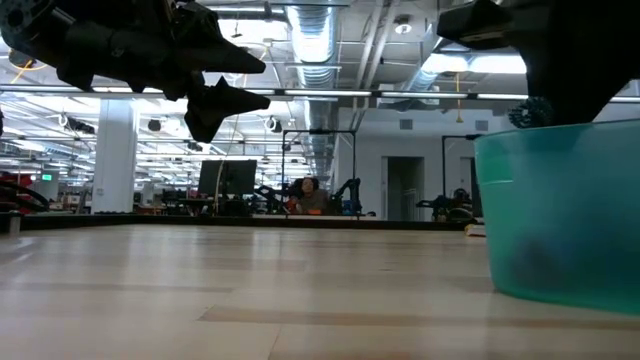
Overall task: Pick and place USB-C Cables
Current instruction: Put the blue usb cable into the bin
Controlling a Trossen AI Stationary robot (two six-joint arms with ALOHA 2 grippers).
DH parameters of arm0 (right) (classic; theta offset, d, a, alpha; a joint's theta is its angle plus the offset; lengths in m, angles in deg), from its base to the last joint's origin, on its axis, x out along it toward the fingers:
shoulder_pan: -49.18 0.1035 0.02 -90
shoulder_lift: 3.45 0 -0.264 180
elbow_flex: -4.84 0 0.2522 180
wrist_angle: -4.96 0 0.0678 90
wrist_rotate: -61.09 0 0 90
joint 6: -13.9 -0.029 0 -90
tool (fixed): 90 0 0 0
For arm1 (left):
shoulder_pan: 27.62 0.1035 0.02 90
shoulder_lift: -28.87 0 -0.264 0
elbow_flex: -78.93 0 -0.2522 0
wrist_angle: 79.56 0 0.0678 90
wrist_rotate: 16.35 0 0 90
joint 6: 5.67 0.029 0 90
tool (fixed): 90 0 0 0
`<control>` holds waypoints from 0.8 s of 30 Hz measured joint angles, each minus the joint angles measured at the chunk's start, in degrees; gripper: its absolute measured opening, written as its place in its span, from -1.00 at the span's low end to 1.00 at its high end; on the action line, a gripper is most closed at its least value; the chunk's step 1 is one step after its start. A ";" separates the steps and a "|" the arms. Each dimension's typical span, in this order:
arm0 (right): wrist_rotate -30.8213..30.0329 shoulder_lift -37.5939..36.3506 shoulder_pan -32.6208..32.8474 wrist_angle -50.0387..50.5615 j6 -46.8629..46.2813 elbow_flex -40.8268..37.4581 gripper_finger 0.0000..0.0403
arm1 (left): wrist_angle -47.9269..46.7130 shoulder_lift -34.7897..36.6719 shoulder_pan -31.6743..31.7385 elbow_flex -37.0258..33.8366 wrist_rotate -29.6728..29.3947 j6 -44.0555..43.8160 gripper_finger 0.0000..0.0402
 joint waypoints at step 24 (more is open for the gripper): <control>4.53 1.77 -1.82 -3.78 5.89 0.00 -0.75 | -0.85 0.01 -0.04 0.00 0.06 -3.06 0.04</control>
